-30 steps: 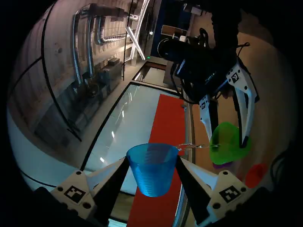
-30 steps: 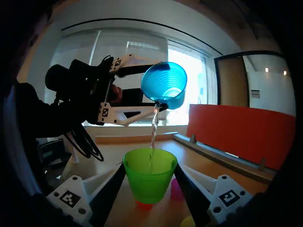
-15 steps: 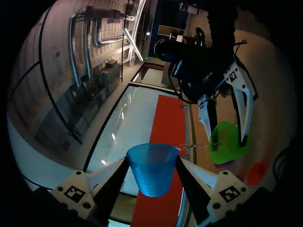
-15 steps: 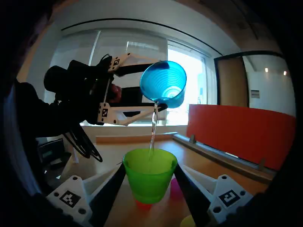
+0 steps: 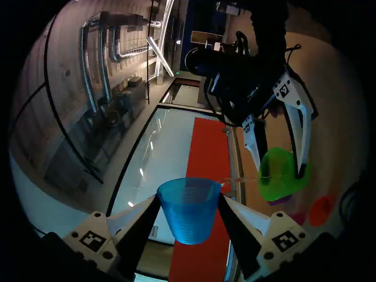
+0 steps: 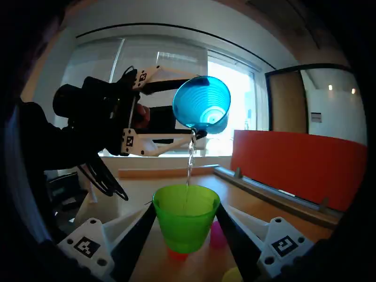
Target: Pour water
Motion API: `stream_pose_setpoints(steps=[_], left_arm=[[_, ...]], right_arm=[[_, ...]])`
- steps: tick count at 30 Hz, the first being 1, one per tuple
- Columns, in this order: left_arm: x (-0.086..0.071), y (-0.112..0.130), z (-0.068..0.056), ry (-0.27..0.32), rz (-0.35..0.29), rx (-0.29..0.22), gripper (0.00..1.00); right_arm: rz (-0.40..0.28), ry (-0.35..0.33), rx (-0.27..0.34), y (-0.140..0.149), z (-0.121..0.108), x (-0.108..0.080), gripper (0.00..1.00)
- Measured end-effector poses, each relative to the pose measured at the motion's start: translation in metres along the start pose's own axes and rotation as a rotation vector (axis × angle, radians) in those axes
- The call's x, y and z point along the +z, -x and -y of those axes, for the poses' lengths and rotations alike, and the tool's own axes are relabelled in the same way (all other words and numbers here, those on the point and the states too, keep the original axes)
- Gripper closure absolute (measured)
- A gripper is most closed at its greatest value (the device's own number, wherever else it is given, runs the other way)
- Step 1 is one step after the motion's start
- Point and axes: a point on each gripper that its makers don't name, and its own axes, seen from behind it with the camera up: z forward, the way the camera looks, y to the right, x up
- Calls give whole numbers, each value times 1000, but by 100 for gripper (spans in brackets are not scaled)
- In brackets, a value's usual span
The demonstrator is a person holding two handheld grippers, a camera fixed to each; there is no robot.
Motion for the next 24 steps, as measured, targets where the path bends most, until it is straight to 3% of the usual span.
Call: stream_pose_setpoints(steps=[24], left_arm=[[0, -1, 2, 7, 2, 59, 14]], right_arm=[[-2, 0, -3, -1, 0, 2, 9]])
